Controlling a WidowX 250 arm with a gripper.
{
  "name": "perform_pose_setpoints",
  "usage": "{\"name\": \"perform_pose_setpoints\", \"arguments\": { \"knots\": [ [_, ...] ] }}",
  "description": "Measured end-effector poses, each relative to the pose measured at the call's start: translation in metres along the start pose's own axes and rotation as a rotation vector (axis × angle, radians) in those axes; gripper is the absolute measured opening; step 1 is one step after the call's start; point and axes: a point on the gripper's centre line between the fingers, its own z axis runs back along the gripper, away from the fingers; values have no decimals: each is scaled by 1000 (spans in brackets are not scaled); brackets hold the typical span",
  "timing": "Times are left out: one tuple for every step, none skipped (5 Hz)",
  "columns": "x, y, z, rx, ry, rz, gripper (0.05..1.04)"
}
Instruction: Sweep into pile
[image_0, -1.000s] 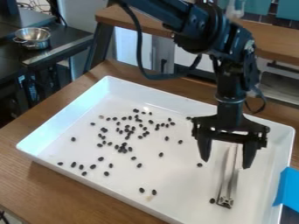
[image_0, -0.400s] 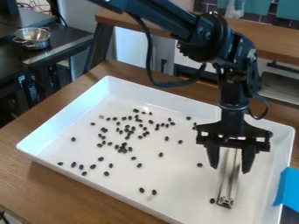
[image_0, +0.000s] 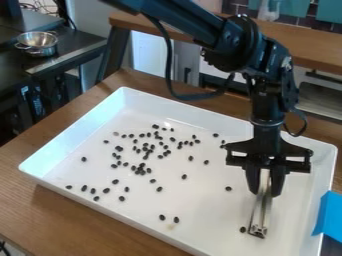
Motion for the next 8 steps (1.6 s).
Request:
{"name": "perform_pose_setpoints", "arguments": {
  "knots": [
    [1, 10, 4, 6, 36, -16, 310],
    [8, 33, 7, 17, 82, -2, 310],
    [16, 60, 16, 32, 129, 16, 310],
    [23, 80, 24, 30, 144, 25, 310],
    [25, 104, 25, 40, 148, 16, 310],
    [22, 119, 22, 35, 136, 4, 310],
    [10, 124, 27, 1, 157, -13, 310],
    [8, 110, 35, -34, 164, 6, 310]
  ]
}}
